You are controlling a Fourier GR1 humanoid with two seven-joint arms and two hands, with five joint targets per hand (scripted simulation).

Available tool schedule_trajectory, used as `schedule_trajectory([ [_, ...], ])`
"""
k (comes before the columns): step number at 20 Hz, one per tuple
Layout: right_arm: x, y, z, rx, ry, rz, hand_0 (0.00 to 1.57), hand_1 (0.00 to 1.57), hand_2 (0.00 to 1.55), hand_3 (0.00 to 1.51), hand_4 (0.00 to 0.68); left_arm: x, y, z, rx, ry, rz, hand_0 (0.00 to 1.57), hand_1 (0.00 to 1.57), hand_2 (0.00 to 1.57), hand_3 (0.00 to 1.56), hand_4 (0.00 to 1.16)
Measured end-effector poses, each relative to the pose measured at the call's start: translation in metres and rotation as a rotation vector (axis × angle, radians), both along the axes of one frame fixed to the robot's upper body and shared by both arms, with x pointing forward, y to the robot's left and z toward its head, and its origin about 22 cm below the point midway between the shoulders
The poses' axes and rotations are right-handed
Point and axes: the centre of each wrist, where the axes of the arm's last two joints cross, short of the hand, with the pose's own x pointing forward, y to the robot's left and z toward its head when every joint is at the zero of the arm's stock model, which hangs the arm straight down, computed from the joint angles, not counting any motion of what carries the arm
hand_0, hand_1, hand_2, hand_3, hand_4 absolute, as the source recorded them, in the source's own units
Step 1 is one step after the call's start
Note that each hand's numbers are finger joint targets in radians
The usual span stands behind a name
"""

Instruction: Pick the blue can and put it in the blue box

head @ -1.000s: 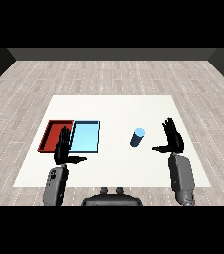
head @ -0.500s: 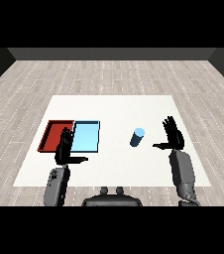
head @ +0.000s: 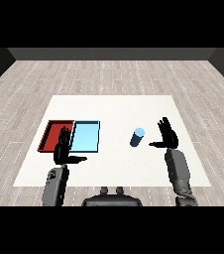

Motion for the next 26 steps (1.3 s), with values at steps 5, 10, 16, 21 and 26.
schedule_trajectory([
  [5,0.002,0.015,-0.007,0.019,0.043,-0.006,0.00,0.00,0.00,0.00,0.000,-0.001,0.003,-0.003,-0.006,0.004,0.014,0.00,0.00,0.00,0.00,0.00],
  [10,0.010,0.022,-0.019,0.031,0.082,-0.007,0.00,0.00,0.00,0.00,0.000,0.006,0.004,-0.004,-0.021,-0.015,0.008,0.00,0.00,0.00,0.00,0.00],
  [16,0.004,0.032,-0.028,0.036,0.106,0.000,0.00,0.00,0.00,0.00,0.000,-0.001,0.007,0.001,-0.026,-0.016,0.012,0.00,0.00,0.00,0.00,0.00],
  [21,0.006,0.035,-0.042,0.047,0.128,0.005,0.00,0.00,0.00,0.00,0.000,-0.002,0.006,0.000,-0.025,-0.018,0.023,0.00,0.00,0.00,0.00,0.00],
  [26,0.013,0.046,-0.051,0.050,0.141,0.021,0.00,0.00,0.00,0.00,0.000,-0.006,0.004,0.005,-0.018,-0.022,0.029,0.00,0.00,0.00,0.00,0.00],
])
